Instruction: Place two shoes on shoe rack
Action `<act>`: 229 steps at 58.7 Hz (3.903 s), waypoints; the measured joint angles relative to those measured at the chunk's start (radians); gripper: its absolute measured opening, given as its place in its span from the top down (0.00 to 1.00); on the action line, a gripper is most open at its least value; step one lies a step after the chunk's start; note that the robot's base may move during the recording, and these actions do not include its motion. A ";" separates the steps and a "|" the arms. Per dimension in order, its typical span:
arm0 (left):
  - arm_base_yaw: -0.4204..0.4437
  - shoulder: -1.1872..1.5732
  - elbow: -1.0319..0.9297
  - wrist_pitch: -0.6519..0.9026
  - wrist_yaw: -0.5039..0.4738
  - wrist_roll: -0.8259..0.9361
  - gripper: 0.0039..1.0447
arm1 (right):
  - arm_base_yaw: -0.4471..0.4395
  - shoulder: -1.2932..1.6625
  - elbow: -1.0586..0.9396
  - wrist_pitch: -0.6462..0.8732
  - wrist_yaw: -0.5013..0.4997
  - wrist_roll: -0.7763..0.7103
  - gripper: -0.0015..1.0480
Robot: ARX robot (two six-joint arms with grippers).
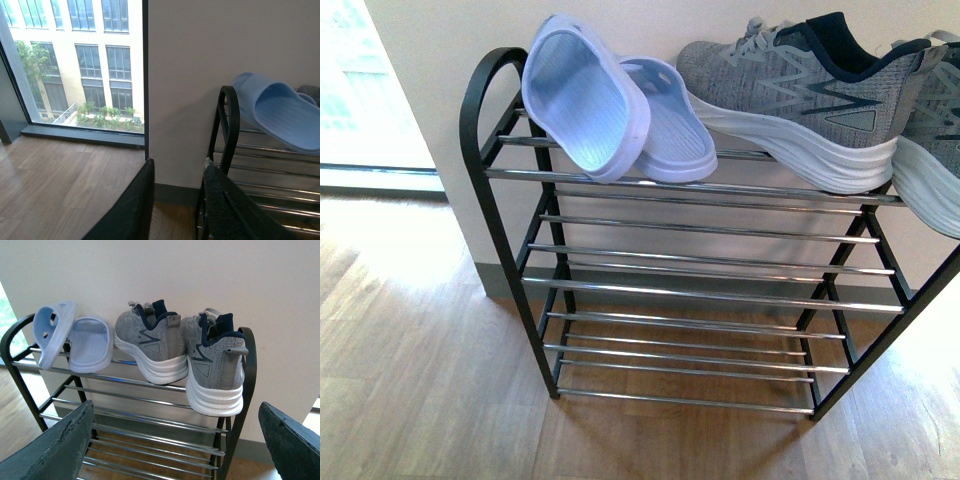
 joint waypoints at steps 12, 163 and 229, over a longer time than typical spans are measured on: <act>0.000 0.000 0.000 0.000 0.000 0.000 0.35 | 0.000 0.000 0.000 0.000 0.000 0.000 0.09; 0.000 0.000 0.000 0.000 0.000 0.003 0.09 | 0.000 -0.001 0.000 0.000 0.000 0.000 0.09; 0.000 0.000 0.000 0.000 0.000 0.003 0.09 | 0.000 -0.002 0.000 0.000 0.000 0.000 0.09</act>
